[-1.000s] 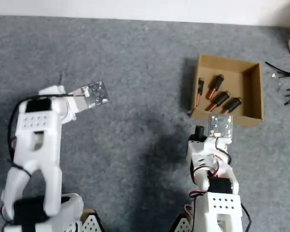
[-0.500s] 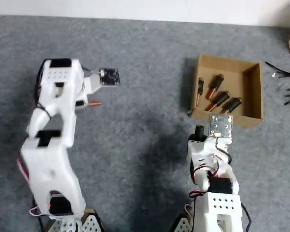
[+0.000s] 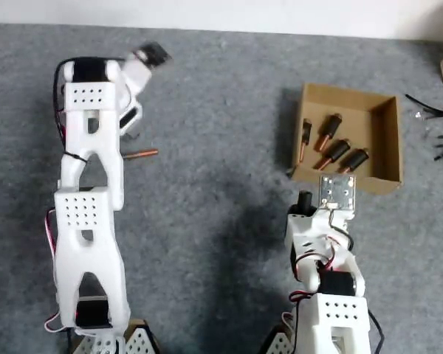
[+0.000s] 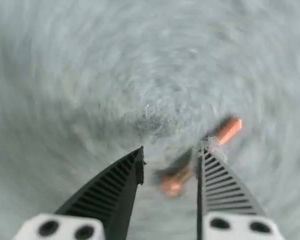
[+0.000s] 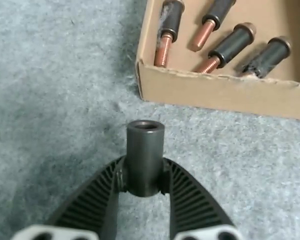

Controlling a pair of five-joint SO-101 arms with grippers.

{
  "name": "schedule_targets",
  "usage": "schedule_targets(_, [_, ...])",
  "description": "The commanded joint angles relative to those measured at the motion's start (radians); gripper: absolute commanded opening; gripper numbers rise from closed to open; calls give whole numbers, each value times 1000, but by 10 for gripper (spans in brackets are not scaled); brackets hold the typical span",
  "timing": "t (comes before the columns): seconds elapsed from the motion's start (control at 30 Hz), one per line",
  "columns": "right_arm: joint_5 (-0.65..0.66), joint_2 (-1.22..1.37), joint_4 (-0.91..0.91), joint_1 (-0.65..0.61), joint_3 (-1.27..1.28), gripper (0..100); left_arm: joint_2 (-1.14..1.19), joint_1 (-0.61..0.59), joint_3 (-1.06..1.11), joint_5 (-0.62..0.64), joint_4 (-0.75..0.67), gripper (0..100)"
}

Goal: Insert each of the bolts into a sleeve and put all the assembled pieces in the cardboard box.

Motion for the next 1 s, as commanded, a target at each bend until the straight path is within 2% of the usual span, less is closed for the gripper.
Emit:
schedule_targets(0.0, [5, -12, -27, 10, -2, 5, 30, -41, -50, 733, 9, 171])
schedule_targets(0.07, [8, -12, -27, 10, -2, 5, 70, -53, -50, 927, 15, 168])
schedule_targets(0.1, [8, -12, -27, 10, -2, 5, 87, -53, -51, 959, 28, 168])
schedule_targets(0.2, [8, -12, -27, 10, -2, 5, 124, -44, -50, 970, 63, 136])
schedule_targets(0.33, [8, -12, -27, 10, -2, 5, 127, -44, -58, 970, 64, 0])
schedule_targets(0.57, [9, -12, -27, 10, -2, 5, 116, -45, -71, 990, 66, 85])
schedule_targets(0.77, [9, -12, -28, 10, -2, 5, -19, -21, -74, 1160, 72, 198])
schedule_targets(0.97, [9, -12, -28, 10, -2, 5, -176, -16, 114, 1372, 72, 214])
